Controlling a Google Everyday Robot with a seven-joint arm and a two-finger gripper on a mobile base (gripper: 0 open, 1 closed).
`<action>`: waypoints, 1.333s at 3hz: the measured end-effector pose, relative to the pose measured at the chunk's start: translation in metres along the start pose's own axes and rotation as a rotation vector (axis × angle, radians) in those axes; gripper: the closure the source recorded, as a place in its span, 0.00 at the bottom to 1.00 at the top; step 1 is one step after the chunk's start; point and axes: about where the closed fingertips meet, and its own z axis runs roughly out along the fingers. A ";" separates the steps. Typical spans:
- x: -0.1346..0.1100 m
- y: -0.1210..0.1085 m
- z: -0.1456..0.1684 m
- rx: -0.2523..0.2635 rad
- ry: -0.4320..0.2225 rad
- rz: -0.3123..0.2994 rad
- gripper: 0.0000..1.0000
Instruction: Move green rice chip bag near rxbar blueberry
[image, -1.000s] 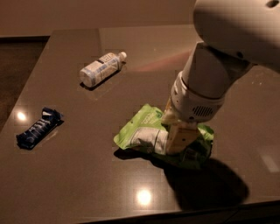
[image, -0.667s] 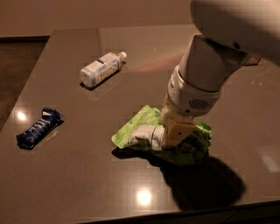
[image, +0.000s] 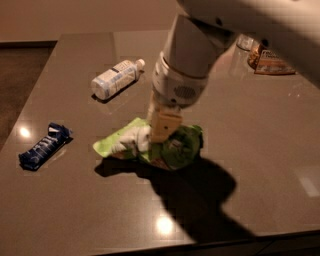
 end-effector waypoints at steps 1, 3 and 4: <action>-0.039 -0.023 0.006 -0.009 -0.058 -0.049 1.00; -0.097 -0.052 0.014 -0.028 -0.156 -0.088 0.61; -0.113 -0.056 0.013 -0.023 -0.202 -0.097 0.39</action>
Offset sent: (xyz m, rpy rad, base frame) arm 0.0570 0.1125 0.0231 0.1602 0.0014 0.1065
